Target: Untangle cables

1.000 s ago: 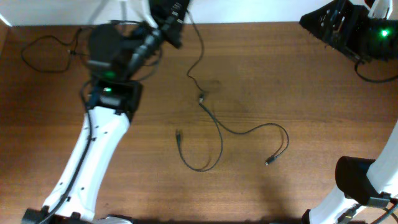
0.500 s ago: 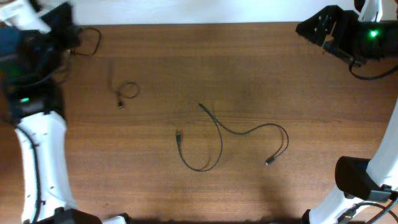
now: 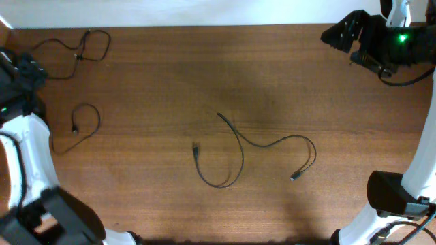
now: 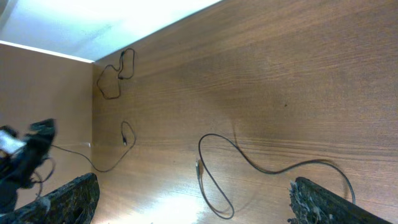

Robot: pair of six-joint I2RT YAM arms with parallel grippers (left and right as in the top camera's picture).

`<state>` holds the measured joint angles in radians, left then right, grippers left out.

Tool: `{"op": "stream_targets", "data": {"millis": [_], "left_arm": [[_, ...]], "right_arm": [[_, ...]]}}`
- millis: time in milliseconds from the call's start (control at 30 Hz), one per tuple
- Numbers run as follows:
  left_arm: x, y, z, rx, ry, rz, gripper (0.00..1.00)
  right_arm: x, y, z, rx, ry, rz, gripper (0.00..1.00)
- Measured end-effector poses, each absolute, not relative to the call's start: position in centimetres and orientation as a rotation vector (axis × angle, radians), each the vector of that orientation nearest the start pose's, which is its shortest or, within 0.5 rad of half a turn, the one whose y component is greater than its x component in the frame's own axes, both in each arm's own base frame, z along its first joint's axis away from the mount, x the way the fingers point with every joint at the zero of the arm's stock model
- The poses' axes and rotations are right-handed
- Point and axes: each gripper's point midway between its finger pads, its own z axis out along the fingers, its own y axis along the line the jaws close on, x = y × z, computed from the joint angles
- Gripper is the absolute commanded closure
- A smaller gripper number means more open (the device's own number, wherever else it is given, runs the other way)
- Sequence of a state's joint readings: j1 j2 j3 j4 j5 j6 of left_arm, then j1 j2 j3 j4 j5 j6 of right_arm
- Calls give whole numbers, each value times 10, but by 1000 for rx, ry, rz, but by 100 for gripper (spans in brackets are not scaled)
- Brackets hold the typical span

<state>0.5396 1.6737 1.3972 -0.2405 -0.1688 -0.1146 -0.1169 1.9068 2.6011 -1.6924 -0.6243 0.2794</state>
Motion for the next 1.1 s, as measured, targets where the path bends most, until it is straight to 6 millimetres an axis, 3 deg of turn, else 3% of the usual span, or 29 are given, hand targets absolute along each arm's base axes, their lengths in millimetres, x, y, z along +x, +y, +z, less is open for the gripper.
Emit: {"op": "stream_targets", "data": {"millis": [100,200,300,333,500,600,667,733,833,933,1033,1100], "left_arm": [[421,288,191,-783,2135,451,3],[406,281,129,-808,2346,444,1],[391,270,84,-825,2511,410,5],[390,265,75,-821,2543,376,3],[404,235,69,-834,2532,70,1],[409,206,74,-985,2464,-322,1],[399,200,75,-1116,2446,-443,1],[379,203,68,-1265,2474,-419,1],[340,213,54,-1434,2569,-183,1],[326,201,51,-1464,2647,-155,1],[327,170,55,-1479,2678,-380,1],[340,146,64,-1459,2636,-639,1]], "right_arm": [[382,56,386,260,2493,862,2],[382,56,386,259,2493,862,2],[382,56,386,259,2493,862,2],[382,56,386,260,2493,862,2],[382,56,386,256,2493,861,2],[382,56,386,255,2493,861,2],[382,56,386,256,2493,861,2],[382,56,386,256,2493,861,2],[382,56,386,256,2493,861,2],[382,56,386,256,2493,861,2],[382,56,386,256,2493,861,2],[382,56,386,256,2493,861,2]]}}
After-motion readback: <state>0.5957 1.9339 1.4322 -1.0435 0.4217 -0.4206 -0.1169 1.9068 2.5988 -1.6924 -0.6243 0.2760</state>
